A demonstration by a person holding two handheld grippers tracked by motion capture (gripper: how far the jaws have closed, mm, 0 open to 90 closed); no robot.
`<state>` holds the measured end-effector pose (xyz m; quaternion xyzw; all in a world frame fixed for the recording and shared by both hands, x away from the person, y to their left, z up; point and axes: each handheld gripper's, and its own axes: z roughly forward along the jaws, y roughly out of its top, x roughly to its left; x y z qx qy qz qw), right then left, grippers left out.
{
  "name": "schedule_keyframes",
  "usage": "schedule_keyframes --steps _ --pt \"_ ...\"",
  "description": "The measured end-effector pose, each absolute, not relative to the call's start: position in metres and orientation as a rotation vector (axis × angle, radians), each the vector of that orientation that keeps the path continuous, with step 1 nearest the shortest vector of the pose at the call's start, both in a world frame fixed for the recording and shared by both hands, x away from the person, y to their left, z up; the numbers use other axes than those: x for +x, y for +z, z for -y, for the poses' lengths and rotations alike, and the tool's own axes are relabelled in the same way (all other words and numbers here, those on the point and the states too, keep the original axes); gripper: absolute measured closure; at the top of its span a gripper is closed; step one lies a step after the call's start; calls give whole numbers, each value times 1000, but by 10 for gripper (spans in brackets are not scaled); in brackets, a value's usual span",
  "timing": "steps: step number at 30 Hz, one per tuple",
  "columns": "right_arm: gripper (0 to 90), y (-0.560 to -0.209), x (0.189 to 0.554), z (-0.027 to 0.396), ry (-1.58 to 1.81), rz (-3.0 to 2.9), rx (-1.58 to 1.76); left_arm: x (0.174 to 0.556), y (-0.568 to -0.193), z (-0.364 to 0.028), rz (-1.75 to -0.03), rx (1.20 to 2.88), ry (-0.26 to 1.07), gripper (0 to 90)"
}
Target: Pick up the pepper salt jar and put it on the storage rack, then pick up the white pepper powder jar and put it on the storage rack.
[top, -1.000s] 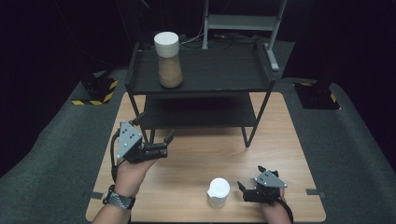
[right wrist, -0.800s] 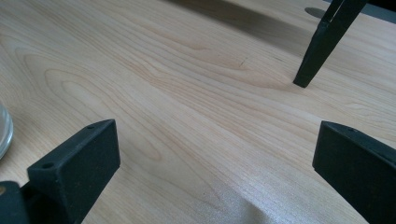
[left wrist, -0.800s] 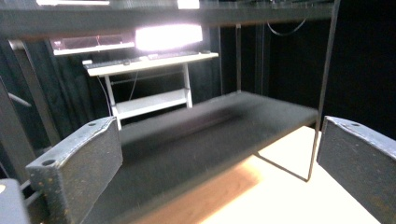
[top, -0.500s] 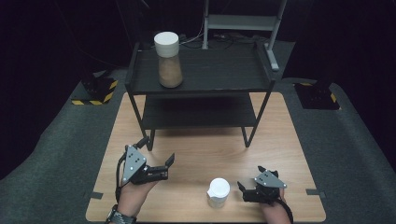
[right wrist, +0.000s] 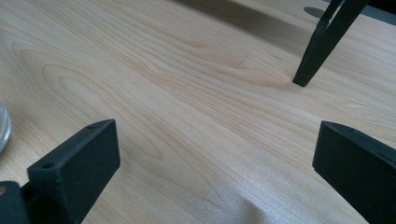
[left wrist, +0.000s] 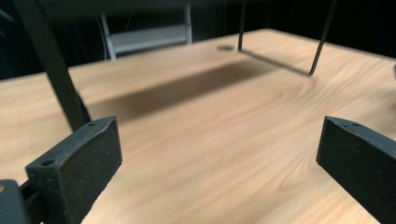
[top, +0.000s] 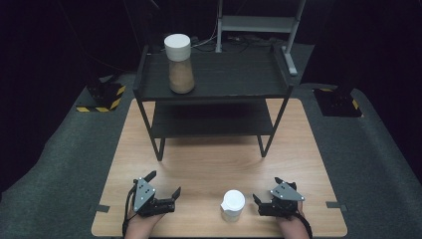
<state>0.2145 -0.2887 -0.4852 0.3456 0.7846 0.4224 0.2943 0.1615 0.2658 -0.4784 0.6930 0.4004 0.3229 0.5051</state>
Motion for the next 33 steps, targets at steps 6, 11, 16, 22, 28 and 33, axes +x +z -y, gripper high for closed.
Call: schedule_keyframes --steps 6,11,16,22,28,33 --pt "0 -485 214 287 1111 -2094 912 166 -487 -266 -1012 1758 767 4" --pt "0 -484 215 288 1116 -2095 923 170 -490 -264 -1027 1804 760 4" --pt "0 -485 214 289 1123 -2095 918 171 -490 -261 -1034 1833 771 4" --pt "0 -486 213 292 1143 -2086 917 171 -487 -252 -1031 1880 807 4" --pt "0 -488 212 295 1168 -2063 941 171 -485 -248 -1017 1909 818 4" --pt "0 -489 211 296 1171 -2071 910 172 -484 -249 -1021 1914 808 7"
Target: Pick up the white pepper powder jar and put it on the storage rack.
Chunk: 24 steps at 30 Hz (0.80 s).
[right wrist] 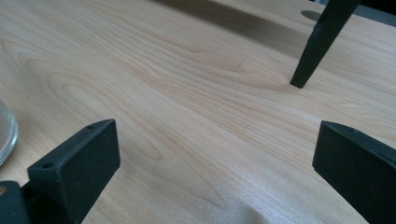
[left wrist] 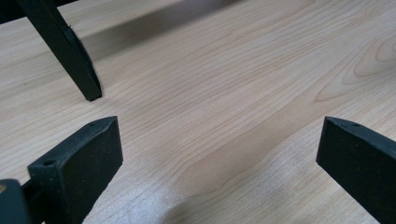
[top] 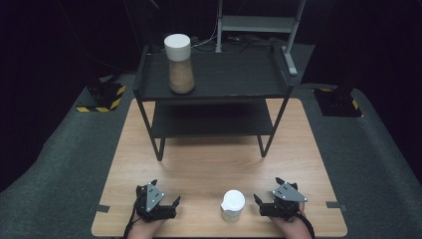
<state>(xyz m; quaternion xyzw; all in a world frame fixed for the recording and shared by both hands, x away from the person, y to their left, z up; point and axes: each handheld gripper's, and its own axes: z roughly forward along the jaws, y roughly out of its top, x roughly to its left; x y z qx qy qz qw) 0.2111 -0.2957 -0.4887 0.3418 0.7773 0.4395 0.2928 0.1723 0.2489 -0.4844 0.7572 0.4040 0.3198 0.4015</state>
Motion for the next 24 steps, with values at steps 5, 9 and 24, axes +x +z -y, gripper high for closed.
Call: schedule_keyframes --steps 5,9,24 --pt "0 -492 208 301 1207 -2060 885 173 -484 -247 -1021 1925 815 7" --pt "0 -491 203 305 1233 -2030 872 174 -483 -245 -1020 1931 819 7" --pt "0 -471 179 314 1432 -1931 793 174 -483 -244 -1013 1937 817 7"
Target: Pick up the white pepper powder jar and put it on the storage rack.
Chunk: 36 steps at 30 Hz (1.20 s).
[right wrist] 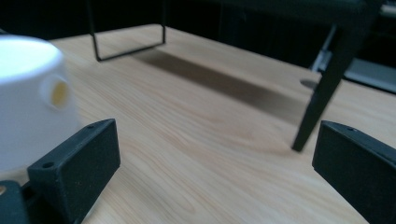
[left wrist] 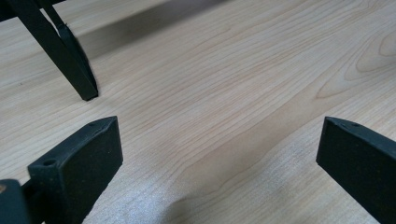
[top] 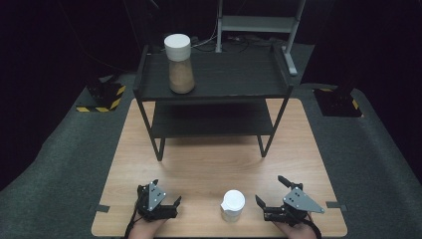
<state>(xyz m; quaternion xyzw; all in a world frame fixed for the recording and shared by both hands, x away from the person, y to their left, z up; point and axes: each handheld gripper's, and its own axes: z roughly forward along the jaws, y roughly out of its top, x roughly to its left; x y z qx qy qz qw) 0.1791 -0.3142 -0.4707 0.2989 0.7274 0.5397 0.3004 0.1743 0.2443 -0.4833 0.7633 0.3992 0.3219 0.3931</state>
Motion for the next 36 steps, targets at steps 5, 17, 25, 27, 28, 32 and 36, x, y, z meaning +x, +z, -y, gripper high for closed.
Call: schedule_keyframes --steps 5,17,25,27,28,32,36 --pt "0 -465 174 312 1501 -1924 751 175 -483 -245 -1013 1936 809 7" --pt "0 -465 172 304 1642 -1951 648 175 -483 -246 -1013 1933 809 7" --pt "0 -471 174 298 1681 -1987 606 175 -483 -245 -1010 1937 811 7" --pt "0 -472 174 294 1677 -2000 589 175 -483 -245 -1010 1936 811 7" --pt "0 -473 174 293 1674 -2005 585 175 -483 -245 -1010 1936 810 7" --pt "0 -475 175 286 1659 -2039 567 175 -483 -246 -1011 1934 810 7" --pt "0 -479 175 280 1654 -2058 554 175 -483 -245 -1009 1937 810 7"
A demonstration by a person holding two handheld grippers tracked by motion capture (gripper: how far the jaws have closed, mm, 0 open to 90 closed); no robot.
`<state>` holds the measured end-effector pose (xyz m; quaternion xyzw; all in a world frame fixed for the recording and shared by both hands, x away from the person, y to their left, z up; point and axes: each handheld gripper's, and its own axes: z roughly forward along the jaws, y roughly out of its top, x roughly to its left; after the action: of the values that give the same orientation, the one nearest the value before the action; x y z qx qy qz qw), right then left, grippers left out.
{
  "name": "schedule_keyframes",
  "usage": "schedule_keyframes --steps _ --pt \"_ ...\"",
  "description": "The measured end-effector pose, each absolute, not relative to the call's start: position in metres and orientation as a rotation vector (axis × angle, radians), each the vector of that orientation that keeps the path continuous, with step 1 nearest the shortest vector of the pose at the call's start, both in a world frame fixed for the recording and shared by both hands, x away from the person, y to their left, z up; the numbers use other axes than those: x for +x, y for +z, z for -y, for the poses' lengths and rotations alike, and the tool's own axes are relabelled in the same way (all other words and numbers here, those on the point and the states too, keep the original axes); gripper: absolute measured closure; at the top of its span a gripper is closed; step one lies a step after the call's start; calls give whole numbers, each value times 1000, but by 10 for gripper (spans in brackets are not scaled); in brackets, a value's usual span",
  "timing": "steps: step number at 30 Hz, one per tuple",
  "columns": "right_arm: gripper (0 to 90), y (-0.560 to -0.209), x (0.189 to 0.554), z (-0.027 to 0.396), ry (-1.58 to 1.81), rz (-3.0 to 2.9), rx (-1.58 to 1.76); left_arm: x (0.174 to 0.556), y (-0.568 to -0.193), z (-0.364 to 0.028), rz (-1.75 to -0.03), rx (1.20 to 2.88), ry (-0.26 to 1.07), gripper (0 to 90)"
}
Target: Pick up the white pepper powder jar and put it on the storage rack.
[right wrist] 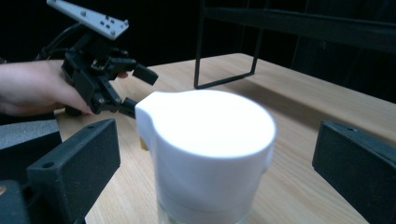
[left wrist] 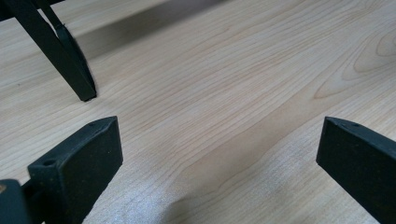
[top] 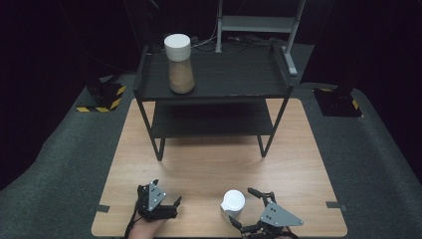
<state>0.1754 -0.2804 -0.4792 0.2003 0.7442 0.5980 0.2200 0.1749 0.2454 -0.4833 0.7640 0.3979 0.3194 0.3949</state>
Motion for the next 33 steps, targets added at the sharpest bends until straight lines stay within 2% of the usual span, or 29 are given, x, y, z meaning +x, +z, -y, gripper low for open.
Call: schedule_keyframes --steps 14,33 --pt "15 -493 180 270 1618 -2101 628 175 -483 -245 -1012 1935 813 7" --pt "253 -510 191 275 1700 -2109 653 175 -483 -246 -1018 1929 807 7"
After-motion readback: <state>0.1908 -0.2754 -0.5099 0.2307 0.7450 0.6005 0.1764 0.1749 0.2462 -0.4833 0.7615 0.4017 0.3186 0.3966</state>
